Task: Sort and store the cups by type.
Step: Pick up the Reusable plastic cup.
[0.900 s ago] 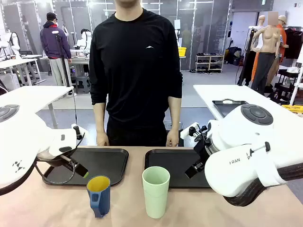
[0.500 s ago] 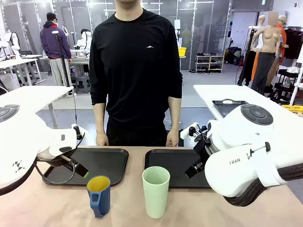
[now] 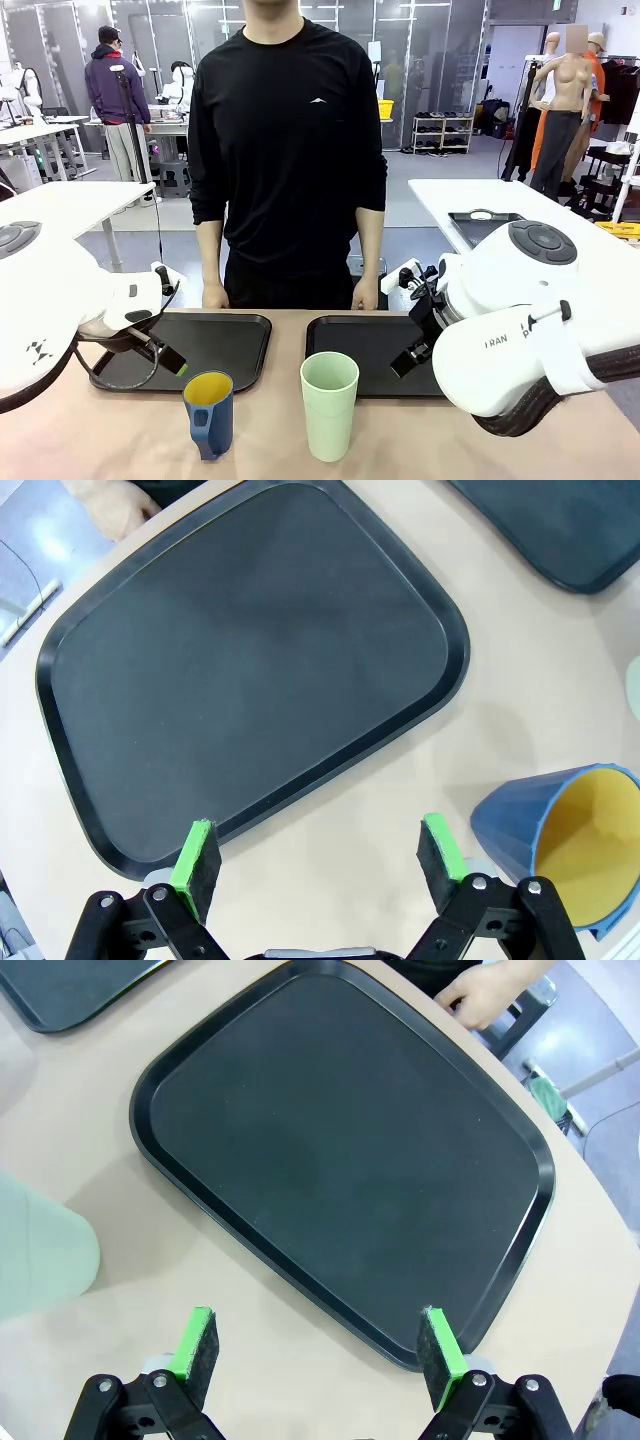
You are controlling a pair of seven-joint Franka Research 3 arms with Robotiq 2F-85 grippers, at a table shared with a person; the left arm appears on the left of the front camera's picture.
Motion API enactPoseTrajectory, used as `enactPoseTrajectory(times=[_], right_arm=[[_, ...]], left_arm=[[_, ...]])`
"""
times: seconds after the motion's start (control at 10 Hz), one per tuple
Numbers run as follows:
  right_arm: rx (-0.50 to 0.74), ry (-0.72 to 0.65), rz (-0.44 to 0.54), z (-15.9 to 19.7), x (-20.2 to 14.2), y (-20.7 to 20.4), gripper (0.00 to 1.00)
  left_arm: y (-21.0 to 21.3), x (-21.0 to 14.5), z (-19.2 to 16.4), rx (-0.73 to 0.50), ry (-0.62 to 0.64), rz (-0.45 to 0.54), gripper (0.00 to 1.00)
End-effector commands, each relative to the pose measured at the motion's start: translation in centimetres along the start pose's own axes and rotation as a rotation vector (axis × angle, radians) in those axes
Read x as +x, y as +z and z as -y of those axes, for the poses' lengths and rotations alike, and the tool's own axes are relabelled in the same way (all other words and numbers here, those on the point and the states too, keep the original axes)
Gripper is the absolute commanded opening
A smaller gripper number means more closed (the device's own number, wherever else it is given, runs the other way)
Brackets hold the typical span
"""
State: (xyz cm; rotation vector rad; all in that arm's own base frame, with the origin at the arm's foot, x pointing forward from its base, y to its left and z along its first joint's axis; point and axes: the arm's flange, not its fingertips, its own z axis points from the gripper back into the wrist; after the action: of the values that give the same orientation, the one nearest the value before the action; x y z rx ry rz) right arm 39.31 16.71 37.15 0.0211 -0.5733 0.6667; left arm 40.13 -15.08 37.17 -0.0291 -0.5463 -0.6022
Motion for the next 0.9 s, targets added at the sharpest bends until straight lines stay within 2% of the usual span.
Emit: enactPoseTrajectory(times=[0.0, 0.8], right_arm=[[0.0, -0.002, 0.0, 0.01, 0.0, 0.0, 1.0], [0.0, -0.002, 0.0, 0.01, 0.0, 0.0, 1.0]], left_arm=[[0.0, 0.0, -0.02, 0.0, 0.001, 0.0, 1.0], [0.0, 0.0, -0.02, 0.0, 0.001, 0.0, 1.0]])
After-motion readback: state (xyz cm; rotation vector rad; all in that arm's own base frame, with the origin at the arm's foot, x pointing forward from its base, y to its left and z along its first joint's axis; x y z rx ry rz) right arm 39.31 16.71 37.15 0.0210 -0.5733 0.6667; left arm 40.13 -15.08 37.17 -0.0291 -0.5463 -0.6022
